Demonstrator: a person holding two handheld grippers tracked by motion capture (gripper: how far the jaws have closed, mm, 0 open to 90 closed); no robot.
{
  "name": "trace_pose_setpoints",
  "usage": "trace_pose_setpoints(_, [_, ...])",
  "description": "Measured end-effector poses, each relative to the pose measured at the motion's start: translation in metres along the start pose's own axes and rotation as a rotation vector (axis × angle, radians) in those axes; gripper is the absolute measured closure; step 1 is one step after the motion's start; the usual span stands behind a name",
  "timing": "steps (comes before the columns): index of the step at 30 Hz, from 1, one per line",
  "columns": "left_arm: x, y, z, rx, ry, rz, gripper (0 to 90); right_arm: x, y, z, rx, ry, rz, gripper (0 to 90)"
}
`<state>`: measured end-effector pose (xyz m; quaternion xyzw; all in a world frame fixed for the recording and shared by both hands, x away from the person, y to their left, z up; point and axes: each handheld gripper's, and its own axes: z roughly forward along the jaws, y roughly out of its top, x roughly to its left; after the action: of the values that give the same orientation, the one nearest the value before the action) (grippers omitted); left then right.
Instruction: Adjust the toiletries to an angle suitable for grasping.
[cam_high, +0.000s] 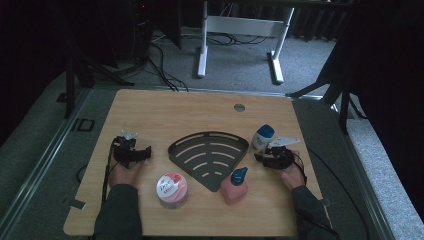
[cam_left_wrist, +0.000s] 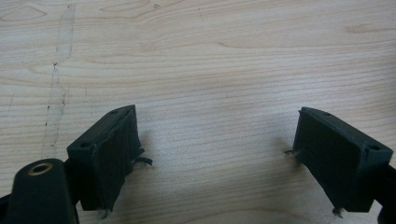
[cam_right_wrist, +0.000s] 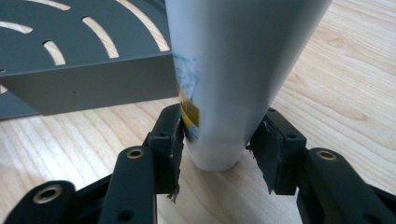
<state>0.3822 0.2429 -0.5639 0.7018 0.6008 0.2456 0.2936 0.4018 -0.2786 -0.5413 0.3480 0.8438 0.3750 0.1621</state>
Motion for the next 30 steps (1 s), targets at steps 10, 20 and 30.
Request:
trace_pose_setpoints(10, [0.0, 0.0, 0.0, 0.0, 0.0, 0.0, 14.4, 0.0, 0.002, 0.004, -0.005, 0.0, 0.002, 54.5])
trace_pose_setpoints(20, [0.0, 0.0, 0.0, 0.0, 0.0, 0.0, 14.5, 0.001, 0.001, 0.002, 0.0, 0.003, 0.012, 48.5])
trace_pose_setpoints(30, [0.0, 0.0, 0.0, 0.0, 0.0, 0.0, 14.5, 0.014, -0.023, -0.022, 0.006, -0.021, 0.05, 41.6])
